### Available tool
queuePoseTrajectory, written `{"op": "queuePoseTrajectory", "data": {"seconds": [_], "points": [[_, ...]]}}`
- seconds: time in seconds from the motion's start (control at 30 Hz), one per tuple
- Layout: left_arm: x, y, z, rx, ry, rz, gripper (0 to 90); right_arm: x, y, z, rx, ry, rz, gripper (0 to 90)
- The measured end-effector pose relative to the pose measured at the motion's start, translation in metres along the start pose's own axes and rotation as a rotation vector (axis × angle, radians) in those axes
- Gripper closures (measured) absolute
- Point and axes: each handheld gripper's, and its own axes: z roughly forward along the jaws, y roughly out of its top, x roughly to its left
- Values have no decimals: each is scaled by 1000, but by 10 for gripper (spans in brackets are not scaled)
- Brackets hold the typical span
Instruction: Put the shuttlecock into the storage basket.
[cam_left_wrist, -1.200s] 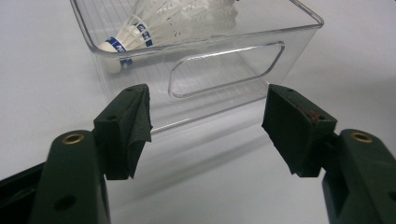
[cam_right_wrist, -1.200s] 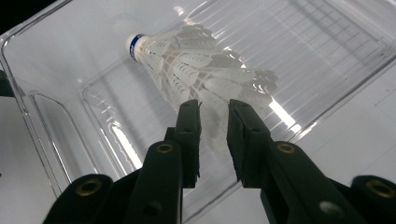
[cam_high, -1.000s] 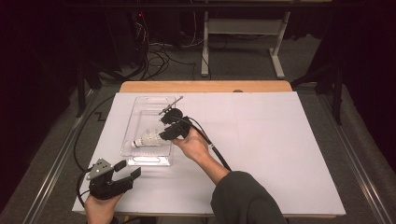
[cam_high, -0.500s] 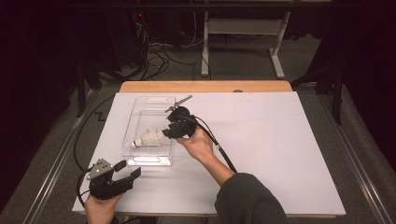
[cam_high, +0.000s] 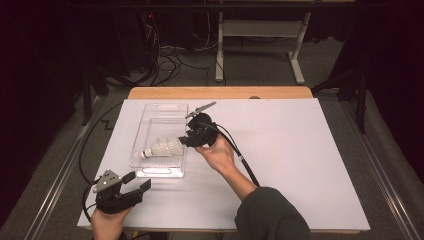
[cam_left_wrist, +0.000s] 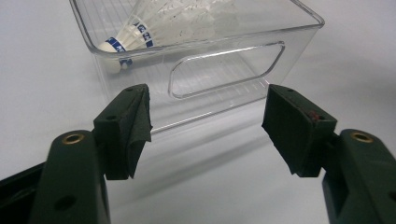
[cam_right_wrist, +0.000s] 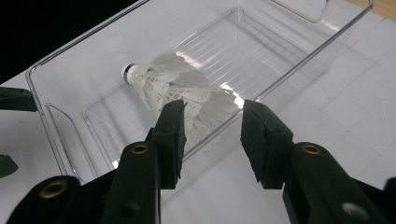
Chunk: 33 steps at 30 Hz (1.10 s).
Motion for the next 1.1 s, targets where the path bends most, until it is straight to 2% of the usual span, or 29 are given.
{"op": "queuePoseTrajectory", "data": {"seconds": [0.67,1.1], "points": [[0,0,-1,-3,0,-3,330,-17,-16,-18,-46,-32,16,604],[0,0,0,-3,1,-3,330,-28,-27,-29,-59,-42,50,604]]}}
